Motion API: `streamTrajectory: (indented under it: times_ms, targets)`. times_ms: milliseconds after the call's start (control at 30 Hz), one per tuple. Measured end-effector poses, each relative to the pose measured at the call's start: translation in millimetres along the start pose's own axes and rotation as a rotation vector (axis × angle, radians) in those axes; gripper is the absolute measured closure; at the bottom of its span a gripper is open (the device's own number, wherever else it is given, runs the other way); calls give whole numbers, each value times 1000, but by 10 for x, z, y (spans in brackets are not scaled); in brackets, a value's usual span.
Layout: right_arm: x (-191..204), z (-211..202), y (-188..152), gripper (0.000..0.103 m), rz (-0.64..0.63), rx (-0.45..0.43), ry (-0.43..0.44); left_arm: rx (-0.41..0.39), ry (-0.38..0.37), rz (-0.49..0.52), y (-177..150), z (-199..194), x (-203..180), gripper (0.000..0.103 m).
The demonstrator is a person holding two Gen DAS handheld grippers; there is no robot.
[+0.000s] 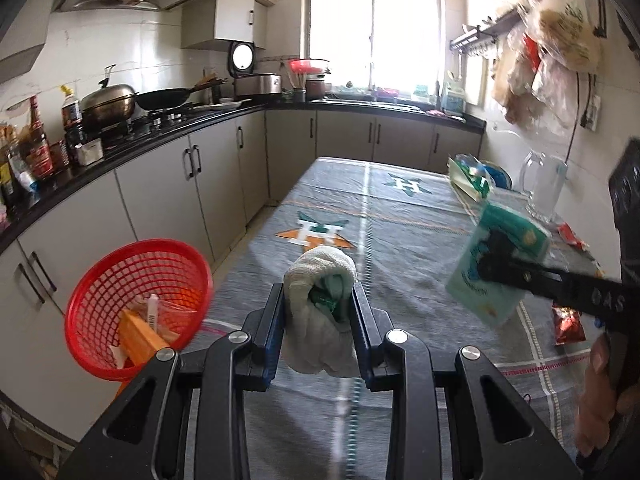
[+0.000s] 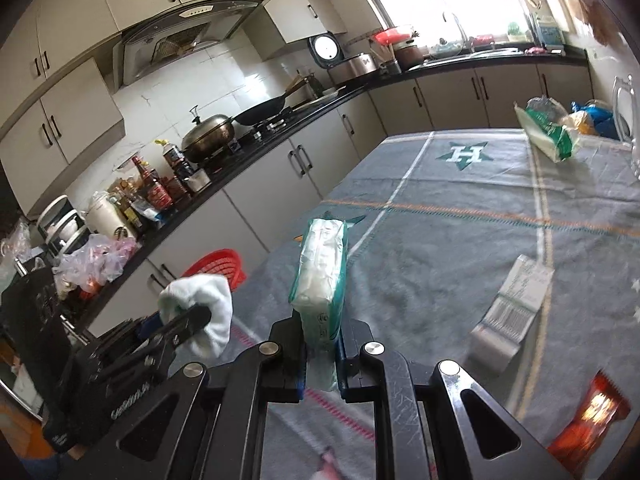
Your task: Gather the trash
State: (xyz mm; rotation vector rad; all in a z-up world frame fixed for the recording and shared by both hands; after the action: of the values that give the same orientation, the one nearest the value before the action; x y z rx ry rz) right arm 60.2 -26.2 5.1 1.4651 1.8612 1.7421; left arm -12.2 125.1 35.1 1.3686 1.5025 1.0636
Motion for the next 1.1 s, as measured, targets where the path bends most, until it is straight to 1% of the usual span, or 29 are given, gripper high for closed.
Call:
streamTrajectory:
  times_ms: [200,367,567,633,767,867,933,1100]
  targets:
    - [346,82,-115,90,11,28,51,-28,42,-53,80,-80,347,73]
    - [681,236,-162,90,4,61,99,-55,94,-112,172,-149,771,73]
    - [1068,488,-204,90,21,104,162,-86,194,-184,246,-220,1414,73]
    - [1214,596,-215,90,24,120,185,-88,229,-222,237,-229,1660,73]
    - [1505,816,-237,90,28,144,223,-87,282,-256,189,-214,2024,73]
    - [1688,1004,-261,90,29,153,228,-64,297,-273,89,-142,2200,73]
    - [1779,1169,-314,90,44,178,232,-47,298,-282,21,-83,2295,73]
    - [1853,1512,-456,90,41,224,204,-9,286,-273,-172,59,2340,73]
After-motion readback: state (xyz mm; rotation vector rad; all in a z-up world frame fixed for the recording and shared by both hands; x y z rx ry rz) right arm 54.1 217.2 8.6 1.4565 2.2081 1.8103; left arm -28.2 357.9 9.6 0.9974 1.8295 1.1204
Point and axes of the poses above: each gripper's, at about its wrist camera, not at the fingertips, and z roughly the way its jaws point, x to its left, y to its top, the point moved 8 cm from there along z, roughly the way its jaws point, and after that the axes turned 15 degrees about -x, right-handed, at the moved point
